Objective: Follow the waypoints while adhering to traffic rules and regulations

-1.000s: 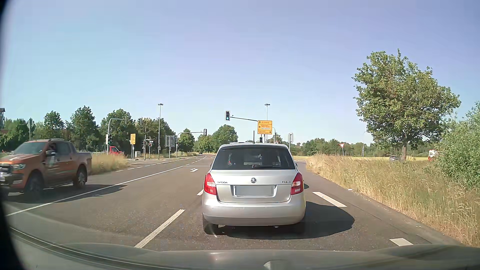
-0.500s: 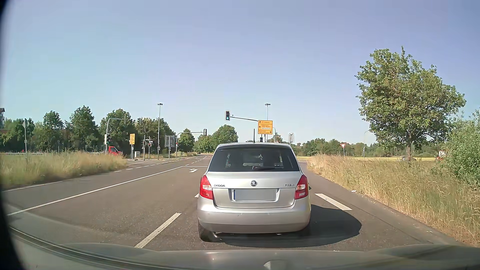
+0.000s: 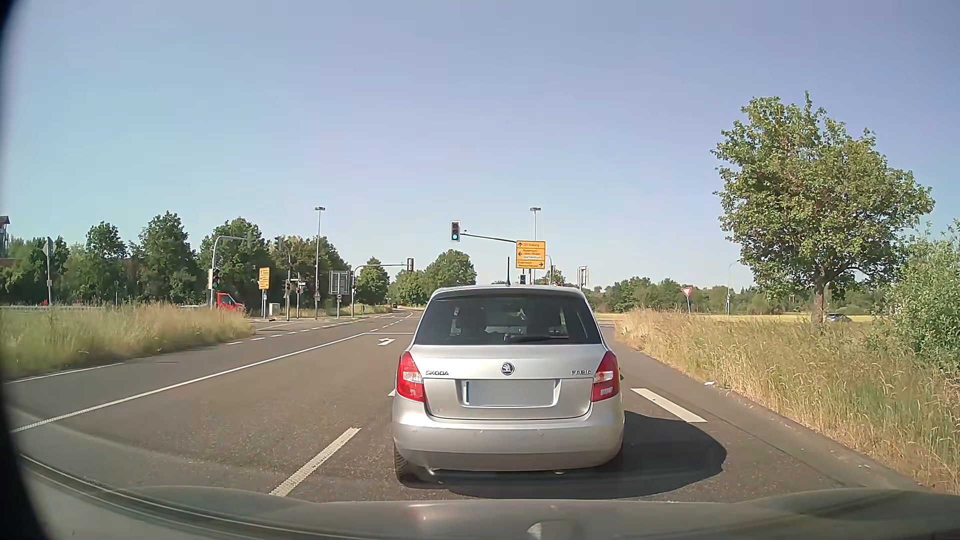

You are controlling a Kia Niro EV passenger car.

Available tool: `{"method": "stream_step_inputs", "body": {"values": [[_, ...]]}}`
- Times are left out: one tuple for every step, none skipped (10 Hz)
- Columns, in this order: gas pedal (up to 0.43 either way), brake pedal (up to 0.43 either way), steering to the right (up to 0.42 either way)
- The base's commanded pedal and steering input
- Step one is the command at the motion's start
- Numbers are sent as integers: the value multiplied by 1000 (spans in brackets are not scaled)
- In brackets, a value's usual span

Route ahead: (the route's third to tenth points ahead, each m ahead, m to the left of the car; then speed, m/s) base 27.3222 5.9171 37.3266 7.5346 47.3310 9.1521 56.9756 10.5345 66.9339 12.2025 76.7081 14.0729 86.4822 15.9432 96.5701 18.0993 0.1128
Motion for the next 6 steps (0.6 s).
{"method": "stream_step_inputs", "body": {"values": [[0,189,-6],[0,189,-6],[0,195,-7],[0,201,-7],[0,201,-7],[0,201,-7]]}}
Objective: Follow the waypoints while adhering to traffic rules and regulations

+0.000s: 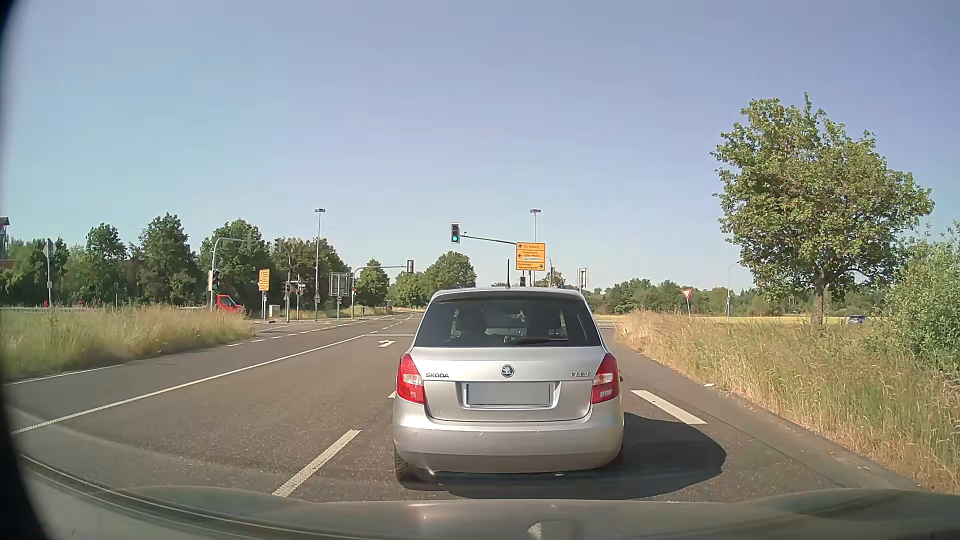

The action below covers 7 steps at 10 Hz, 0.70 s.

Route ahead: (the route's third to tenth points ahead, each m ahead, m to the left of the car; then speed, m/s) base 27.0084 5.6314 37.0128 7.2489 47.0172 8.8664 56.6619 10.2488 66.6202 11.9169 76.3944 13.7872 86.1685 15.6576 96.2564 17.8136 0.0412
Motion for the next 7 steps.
{"method": "stream_step_inputs", "body": {"values": [[0,201,-6],[0,201,-6],[0,207,-7],[0,201,-7],[0,201,-6],[0,201,-6],[0,183,-6]]}}
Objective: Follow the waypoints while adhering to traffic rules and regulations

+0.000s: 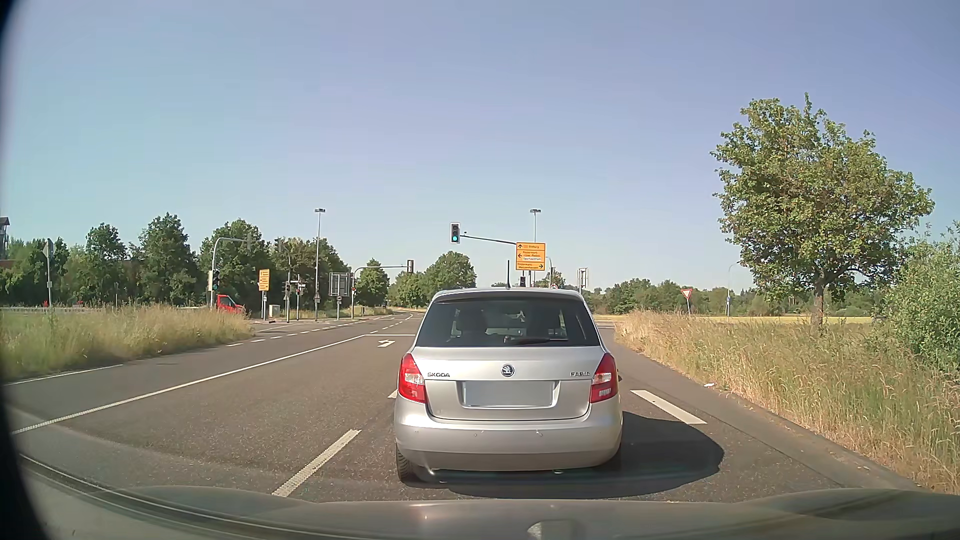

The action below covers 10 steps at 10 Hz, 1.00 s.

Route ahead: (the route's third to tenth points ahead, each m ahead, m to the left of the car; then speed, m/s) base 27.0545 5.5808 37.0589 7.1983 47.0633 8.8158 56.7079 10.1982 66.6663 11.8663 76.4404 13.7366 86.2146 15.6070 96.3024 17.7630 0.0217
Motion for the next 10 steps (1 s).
{"method": "stream_step_inputs", "body": {"values": [[0,18,-7],[0,18,-7],[0,18,-7],[0,18,-7],[0,18,-6],[0,18,-7],[0,18,-7],[0,18,-7],[0,18,-7],[0,18,-6]]}}
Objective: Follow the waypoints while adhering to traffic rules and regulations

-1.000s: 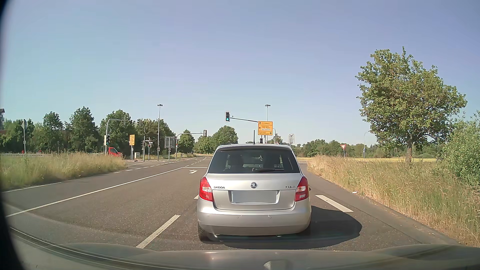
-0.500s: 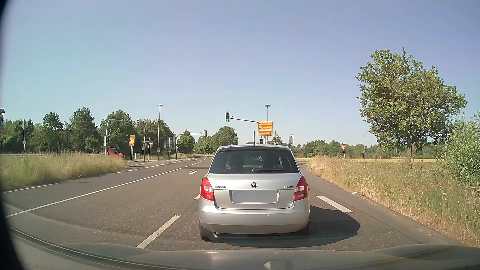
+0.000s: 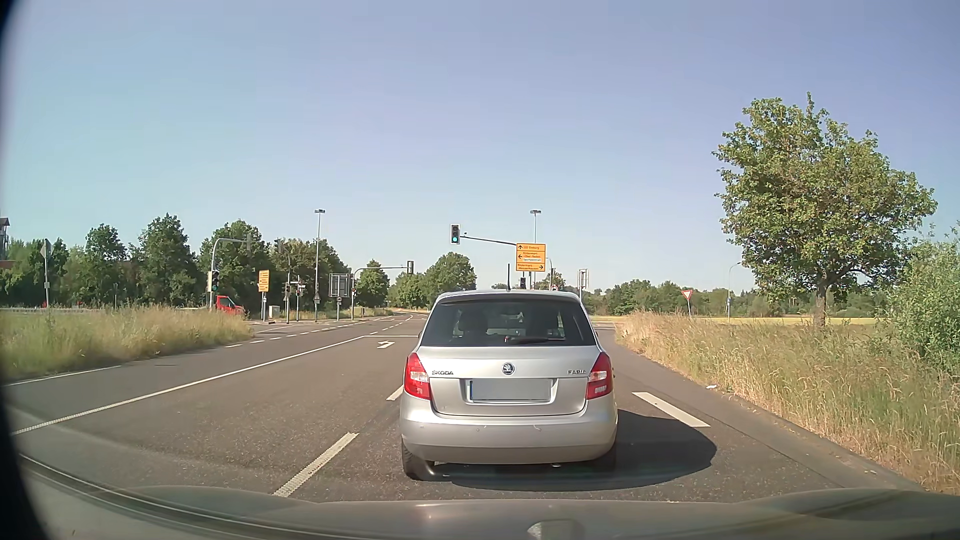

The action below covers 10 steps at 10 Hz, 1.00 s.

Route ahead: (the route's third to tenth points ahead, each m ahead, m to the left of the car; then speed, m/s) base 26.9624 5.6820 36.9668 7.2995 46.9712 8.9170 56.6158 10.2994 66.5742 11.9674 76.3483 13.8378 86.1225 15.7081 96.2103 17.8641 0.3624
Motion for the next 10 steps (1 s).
{"method": "stream_step_inputs", "body": {"values": [[0,18,-7],[0,18,-7],[0,18,-7],[0,18,-6],[0,18,-7],[0,18,-7],[0,18,-7],[0,18,-7],[0,18,-6],[0,18,-7]]}}
